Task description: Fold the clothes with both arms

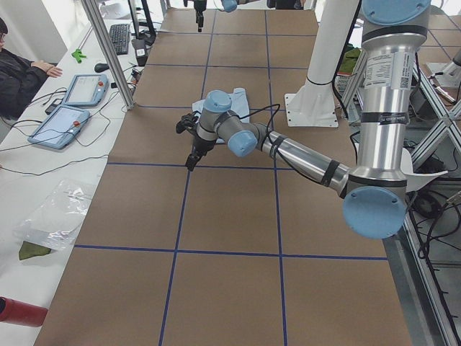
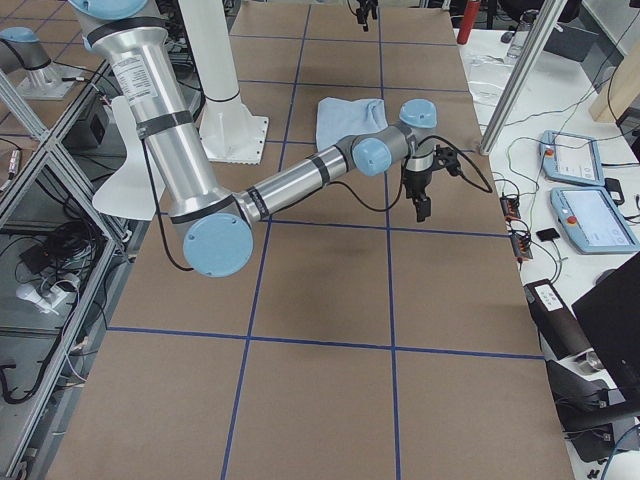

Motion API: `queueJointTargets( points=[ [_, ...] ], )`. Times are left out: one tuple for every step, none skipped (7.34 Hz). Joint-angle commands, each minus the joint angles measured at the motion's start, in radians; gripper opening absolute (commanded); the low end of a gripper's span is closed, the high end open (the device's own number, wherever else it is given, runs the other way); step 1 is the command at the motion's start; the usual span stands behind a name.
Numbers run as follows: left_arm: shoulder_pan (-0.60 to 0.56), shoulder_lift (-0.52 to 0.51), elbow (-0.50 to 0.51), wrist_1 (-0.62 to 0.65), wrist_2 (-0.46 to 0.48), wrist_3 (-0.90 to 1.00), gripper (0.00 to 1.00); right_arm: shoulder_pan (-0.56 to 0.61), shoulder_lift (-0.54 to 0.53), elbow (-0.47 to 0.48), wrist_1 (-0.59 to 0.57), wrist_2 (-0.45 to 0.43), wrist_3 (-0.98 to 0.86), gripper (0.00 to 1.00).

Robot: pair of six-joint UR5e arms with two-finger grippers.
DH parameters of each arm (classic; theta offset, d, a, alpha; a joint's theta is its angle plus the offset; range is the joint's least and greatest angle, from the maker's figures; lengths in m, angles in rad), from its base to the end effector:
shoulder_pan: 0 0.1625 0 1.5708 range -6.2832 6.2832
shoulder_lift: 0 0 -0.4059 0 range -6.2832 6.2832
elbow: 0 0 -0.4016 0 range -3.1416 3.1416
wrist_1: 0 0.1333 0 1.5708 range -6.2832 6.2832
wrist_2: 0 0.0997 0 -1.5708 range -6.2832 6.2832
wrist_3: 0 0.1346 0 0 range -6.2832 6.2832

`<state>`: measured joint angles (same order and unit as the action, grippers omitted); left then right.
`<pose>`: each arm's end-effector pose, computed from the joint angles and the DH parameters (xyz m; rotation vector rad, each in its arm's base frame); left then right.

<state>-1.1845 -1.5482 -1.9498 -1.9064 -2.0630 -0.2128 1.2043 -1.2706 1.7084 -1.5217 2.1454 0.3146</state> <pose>0.1312 -0.5076 0.4559 0.5101 0.6536 0.3337 -0.1677 -0.6048 0.4332 0.2582 -0.6893 -0.1894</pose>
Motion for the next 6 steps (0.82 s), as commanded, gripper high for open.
queueJointTargets(
  points=[
    [-0.291,0.08,0.052,0.059,-0.079,0.316,1.0,0.154,-0.188,0.048,-0.002,0.08,-0.26,1.0],
    [-0.366,0.117,0.081,0.063,-0.138,0.326,1.0,0.232,-0.258,0.05,-0.005,0.126,-0.328,1.0],
    [-0.392,0.166,0.092,0.055,-0.143,0.322,1.0,0.279,-0.344,0.054,-0.006,0.184,-0.337,1.0],
    [-0.397,0.18,0.133,0.064,-0.147,0.313,1.0,0.299,-0.44,0.074,0.0,0.189,-0.338,1.0],
    [-0.415,0.178,0.162,0.064,-0.143,0.314,1.0,0.319,-0.493,0.088,0.002,0.185,-0.338,1.0],
    [-0.426,0.18,0.149,0.082,-0.15,0.317,1.0,0.349,-0.509,0.097,-0.001,0.188,-0.338,1.0]
  ],
)
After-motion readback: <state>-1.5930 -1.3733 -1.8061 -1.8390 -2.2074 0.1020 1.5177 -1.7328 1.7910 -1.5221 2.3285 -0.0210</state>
